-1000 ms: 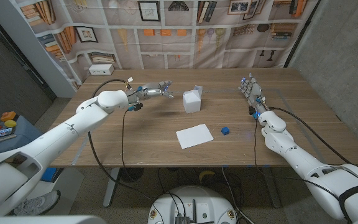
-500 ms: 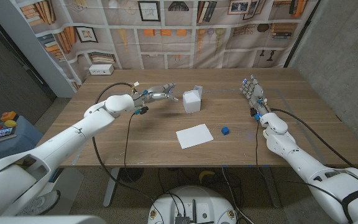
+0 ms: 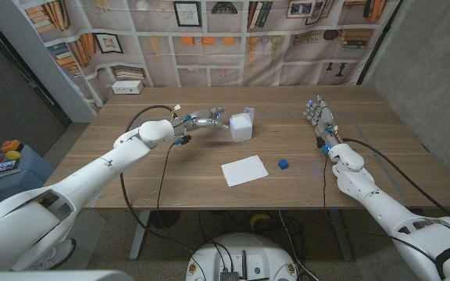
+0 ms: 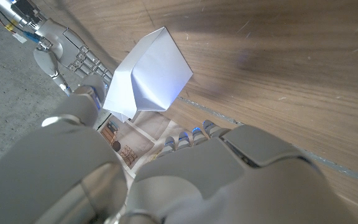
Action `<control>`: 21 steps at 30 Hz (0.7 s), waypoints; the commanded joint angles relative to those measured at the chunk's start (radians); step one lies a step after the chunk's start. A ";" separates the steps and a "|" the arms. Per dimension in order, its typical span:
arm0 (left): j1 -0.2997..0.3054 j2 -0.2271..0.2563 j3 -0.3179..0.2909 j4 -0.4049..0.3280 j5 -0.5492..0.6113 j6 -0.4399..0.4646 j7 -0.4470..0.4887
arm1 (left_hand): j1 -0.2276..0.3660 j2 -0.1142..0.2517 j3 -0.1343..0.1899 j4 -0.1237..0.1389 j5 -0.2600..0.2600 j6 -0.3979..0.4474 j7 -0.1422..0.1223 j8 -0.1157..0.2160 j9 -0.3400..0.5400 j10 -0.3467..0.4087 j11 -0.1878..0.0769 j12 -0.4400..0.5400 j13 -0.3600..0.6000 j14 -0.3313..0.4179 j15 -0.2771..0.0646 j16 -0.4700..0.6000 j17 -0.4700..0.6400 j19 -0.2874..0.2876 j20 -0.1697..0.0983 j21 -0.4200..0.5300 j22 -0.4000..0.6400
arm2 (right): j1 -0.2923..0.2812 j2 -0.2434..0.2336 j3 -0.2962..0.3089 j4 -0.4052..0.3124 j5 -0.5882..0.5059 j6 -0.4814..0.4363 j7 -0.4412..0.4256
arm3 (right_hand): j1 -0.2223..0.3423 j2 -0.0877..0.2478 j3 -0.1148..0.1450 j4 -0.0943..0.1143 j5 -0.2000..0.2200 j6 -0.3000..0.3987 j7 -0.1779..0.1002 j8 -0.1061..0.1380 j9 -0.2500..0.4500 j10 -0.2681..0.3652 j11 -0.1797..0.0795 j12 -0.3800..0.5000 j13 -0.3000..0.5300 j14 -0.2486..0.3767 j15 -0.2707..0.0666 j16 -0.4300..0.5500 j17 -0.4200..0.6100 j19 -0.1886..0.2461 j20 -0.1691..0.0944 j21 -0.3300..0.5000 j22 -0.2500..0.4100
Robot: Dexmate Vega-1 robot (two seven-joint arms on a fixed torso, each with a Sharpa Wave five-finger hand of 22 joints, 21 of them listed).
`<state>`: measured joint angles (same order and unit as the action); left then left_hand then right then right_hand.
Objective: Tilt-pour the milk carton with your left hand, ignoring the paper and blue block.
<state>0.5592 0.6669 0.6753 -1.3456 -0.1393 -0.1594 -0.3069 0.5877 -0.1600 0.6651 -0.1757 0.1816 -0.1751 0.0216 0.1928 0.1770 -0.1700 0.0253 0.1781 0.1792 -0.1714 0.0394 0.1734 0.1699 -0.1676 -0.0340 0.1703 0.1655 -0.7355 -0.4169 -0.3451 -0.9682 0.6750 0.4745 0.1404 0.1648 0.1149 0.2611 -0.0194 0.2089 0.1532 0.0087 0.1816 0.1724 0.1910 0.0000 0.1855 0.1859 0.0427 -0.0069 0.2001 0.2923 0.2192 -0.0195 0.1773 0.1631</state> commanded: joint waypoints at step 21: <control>-0.089 -0.096 0.060 0.187 0.046 -0.091 -0.024 | 0.019 0.003 -0.027 -0.001 0.007 -0.092 0.001 0.026 0.001 -0.125 0.002 0.024 0.002 -0.116 0.000 0.016 0.002 -0.094 -0.014 0.017 0.002 | -0.045 -0.019 0.012 -0.057 0.007 -0.003 -0.020 | 0.002 0.007 0.003 -0.008 -0.002 -0.002 -0.003 0.004 0.003 -0.003 -0.006 0.004 0.002 0.002 0.007 0.009 -0.001 0.005 0.008 0.007 0.003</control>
<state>0.4974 0.6015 0.7186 -1.2181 -0.1051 -0.2258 -0.3273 0.5927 -0.1549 0.6457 -0.1757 0.1855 -0.1750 0.0216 0.2080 0.1771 -0.1700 0.0252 0.1965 0.1791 -0.1714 0.0393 0.1781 0.1698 -0.1676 -0.0340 0.1822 0.1654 -0.7718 -0.4314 -0.3366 -1.0135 0.6808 0.4710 0.1253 0.1647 0.1148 0.2611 -0.0193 0.2089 0.1533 0.0087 0.1816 0.1724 0.1874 -0.0037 0.1855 0.1859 0.0428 -0.0070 0.2039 0.2925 0.2193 -0.0196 0.1773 0.1632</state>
